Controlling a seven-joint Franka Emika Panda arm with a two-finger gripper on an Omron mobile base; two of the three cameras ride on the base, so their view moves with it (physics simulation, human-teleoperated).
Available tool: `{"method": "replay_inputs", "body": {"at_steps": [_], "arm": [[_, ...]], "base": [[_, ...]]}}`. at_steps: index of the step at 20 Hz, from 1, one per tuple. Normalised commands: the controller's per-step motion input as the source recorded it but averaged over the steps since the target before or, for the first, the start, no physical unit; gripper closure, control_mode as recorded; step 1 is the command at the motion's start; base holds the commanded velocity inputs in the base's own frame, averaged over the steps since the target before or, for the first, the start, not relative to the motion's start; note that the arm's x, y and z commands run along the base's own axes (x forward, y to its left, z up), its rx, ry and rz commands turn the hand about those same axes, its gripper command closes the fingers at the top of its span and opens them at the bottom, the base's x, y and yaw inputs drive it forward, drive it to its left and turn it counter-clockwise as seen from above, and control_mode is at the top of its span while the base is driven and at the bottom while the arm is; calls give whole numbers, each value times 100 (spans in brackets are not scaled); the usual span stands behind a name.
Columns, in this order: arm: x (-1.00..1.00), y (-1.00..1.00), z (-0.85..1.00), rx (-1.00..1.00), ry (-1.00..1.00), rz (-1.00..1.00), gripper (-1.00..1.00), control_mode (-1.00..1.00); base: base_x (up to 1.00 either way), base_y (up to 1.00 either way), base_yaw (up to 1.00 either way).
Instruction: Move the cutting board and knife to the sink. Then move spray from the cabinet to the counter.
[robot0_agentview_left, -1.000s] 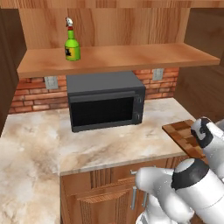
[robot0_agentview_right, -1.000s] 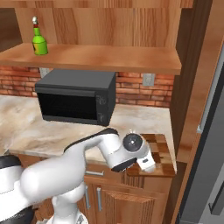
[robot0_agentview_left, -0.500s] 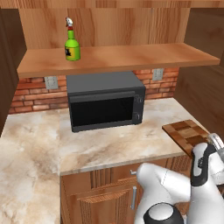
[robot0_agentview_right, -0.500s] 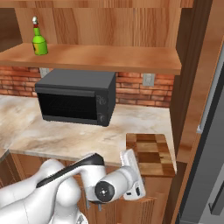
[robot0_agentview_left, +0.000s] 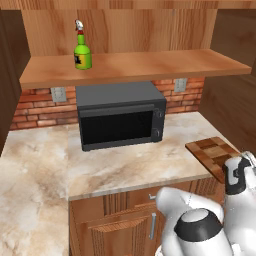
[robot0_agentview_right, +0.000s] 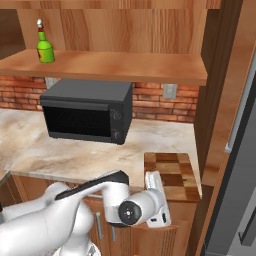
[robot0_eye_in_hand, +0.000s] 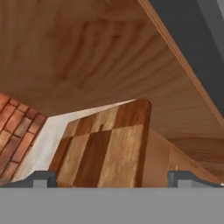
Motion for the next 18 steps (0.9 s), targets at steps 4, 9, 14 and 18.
{"method": "replay_inputs", "body": {"at_steps": [4, 9, 14, 18], "arm": [[-24, -84, 18, 27, 21, 5, -100, -100], [-6, -26, 2, 8, 11, 4, -100, -100], [0, 0, -23, 1, 2, 0, -100, -100], [0, 0, -59, 1, -1, 0, -100, -100]], "base": [[0, 0, 0], [0, 0, 0], [0, 0, 0], [0, 0, 0]]}}
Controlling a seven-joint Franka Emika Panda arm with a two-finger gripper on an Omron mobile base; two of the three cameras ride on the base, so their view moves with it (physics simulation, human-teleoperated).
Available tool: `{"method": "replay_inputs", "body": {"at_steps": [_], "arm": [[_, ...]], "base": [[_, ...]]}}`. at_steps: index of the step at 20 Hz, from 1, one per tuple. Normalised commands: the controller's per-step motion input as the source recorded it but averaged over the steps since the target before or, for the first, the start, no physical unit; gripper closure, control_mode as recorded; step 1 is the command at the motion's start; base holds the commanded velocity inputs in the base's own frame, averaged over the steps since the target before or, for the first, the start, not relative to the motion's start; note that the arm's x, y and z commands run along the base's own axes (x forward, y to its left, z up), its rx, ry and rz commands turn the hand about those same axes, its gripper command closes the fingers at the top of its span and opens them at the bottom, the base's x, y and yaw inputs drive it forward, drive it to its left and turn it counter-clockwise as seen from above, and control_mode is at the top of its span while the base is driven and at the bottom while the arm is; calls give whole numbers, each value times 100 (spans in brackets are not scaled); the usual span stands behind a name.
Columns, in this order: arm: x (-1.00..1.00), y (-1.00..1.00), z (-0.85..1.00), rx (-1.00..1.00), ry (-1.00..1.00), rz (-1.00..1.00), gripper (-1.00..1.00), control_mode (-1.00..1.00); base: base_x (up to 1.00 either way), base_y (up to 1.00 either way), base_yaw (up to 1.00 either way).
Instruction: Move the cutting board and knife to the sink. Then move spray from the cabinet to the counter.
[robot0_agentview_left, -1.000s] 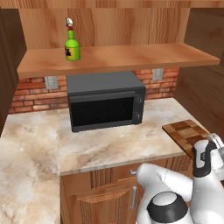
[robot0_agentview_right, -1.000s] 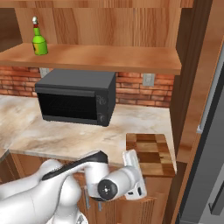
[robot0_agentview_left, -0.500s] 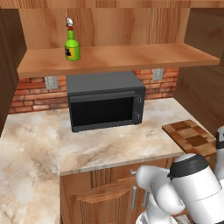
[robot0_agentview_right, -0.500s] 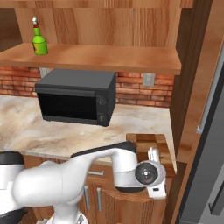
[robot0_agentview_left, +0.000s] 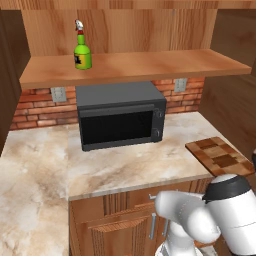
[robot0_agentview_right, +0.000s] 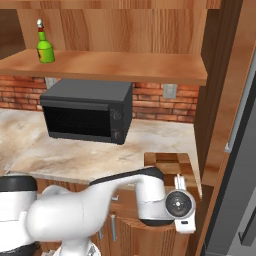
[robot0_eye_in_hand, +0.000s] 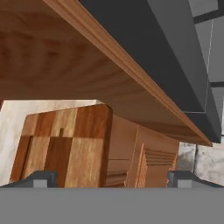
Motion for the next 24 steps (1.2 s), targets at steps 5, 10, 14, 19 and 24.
{"method": "replay_inputs", "body": {"at_steps": [5, 10, 14, 19, 24], "arm": [[0, 0, -23, 7, -4, 0, -100, -100], [0, 0, -5, 9, -7, 3, -100, -100], [6, 8, -6, 8, -4, 3, -100, -100], [24, 23, -12, 6, -1, 3, -100, -100], [26, 24, -16, 4, -1, 3, -100, -100]], "base": [[0, 0, 0], [0, 0, 0], [0, 0, 0], [0, 0, 0], [0, 0, 0]]}}
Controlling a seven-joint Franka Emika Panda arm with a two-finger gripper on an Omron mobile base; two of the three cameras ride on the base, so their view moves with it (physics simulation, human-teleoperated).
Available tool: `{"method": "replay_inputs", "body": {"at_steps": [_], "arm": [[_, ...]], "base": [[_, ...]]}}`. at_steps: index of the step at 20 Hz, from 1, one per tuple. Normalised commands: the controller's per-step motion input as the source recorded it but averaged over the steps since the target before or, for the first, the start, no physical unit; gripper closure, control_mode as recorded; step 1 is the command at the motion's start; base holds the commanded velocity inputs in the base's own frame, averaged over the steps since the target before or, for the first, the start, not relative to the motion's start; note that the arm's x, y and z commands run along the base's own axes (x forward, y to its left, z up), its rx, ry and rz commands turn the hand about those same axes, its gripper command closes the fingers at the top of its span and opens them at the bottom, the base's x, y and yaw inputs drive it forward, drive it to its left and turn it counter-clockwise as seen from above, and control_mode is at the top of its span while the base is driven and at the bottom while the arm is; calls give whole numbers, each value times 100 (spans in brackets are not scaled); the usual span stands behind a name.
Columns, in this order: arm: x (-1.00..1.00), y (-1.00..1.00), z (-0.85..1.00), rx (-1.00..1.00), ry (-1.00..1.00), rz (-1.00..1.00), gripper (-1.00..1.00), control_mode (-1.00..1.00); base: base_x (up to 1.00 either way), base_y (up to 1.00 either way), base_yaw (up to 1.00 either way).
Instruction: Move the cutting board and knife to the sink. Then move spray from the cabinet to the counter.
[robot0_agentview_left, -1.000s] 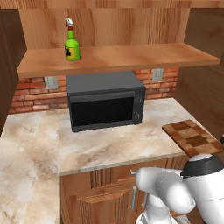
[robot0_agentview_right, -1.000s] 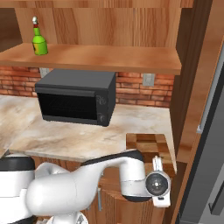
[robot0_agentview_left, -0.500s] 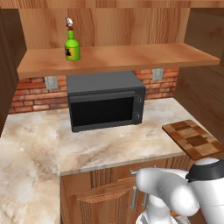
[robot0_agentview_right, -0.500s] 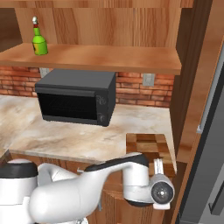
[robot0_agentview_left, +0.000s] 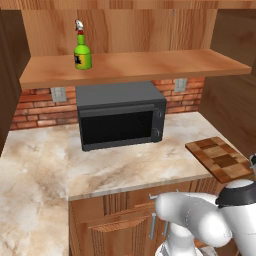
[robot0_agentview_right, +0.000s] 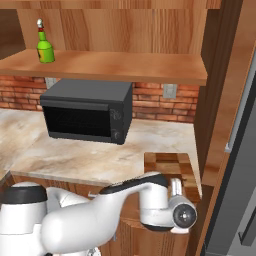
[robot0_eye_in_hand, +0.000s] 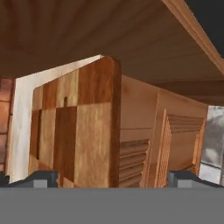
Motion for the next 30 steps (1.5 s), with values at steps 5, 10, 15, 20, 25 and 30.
{"method": "replay_inputs", "body": {"at_steps": [5, 10, 15, 20, 25, 30], "arm": [[7, 18, -19, 1, -7, 1, -100, -100], [21, 11, -4, 1, -13, 0, -100, -100], [30, 11, 0, 1, -9, 0, -100, -100], [9, 3, -3, 0, 0, 1, -100, -100], [0, 0, -13, 0, 0, 5, -100, -100], [2, 0, -14, 0, 0, 5, -100, -100]], "base": [[0, 0, 0], [0, 0, 0], [0, 0, 0], [0, 0, 0], [0, 0, 0], [0, 0, 0]]}}
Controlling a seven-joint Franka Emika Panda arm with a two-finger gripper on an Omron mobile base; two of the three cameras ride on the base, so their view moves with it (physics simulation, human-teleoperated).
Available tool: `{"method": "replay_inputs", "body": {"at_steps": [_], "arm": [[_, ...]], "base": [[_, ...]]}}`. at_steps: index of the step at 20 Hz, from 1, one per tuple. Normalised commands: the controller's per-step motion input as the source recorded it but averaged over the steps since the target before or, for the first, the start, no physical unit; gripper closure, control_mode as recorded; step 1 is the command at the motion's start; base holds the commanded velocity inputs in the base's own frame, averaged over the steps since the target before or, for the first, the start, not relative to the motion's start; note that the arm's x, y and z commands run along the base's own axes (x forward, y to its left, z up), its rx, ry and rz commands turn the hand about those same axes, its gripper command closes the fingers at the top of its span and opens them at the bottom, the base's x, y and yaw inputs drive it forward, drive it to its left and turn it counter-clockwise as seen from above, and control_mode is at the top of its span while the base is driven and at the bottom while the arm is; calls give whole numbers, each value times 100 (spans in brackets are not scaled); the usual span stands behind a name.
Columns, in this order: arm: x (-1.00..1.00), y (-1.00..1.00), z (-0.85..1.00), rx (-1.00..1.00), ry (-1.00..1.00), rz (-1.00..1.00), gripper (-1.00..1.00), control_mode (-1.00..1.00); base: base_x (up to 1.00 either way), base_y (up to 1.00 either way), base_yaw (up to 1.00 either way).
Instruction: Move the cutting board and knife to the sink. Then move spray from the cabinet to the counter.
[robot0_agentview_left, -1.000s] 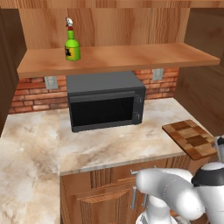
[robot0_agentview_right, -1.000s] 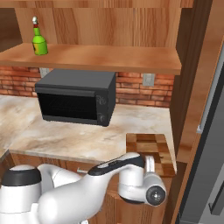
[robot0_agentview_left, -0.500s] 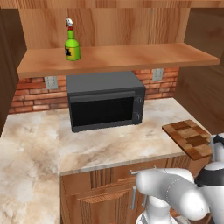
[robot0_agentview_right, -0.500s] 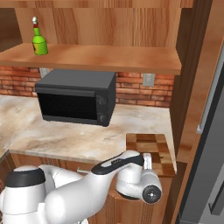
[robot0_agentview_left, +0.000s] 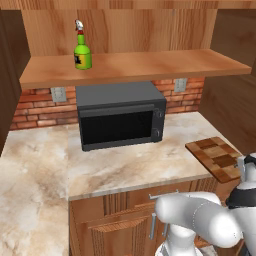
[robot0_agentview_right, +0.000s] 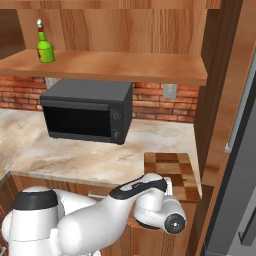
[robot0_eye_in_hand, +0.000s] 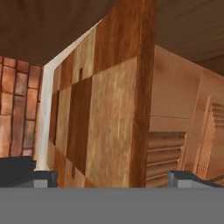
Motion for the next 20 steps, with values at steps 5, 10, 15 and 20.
{"method": "replay_inputs", "body": {"at_steps": [5, 10, 15, 20], "arm": [[3, 0, -24, 0, 0, 5, -100, -100], [12, 0, -24, 0, 0, 4, -100, -100], [25, 0, -17, 0, 0, 2, -100, -100], [22, 0, -10, 0, 0, 1, -100, -100]], "base": [[0, 0, 0], [0, 0, 0], [0, 0, 0], [0, 0, 0]]}}
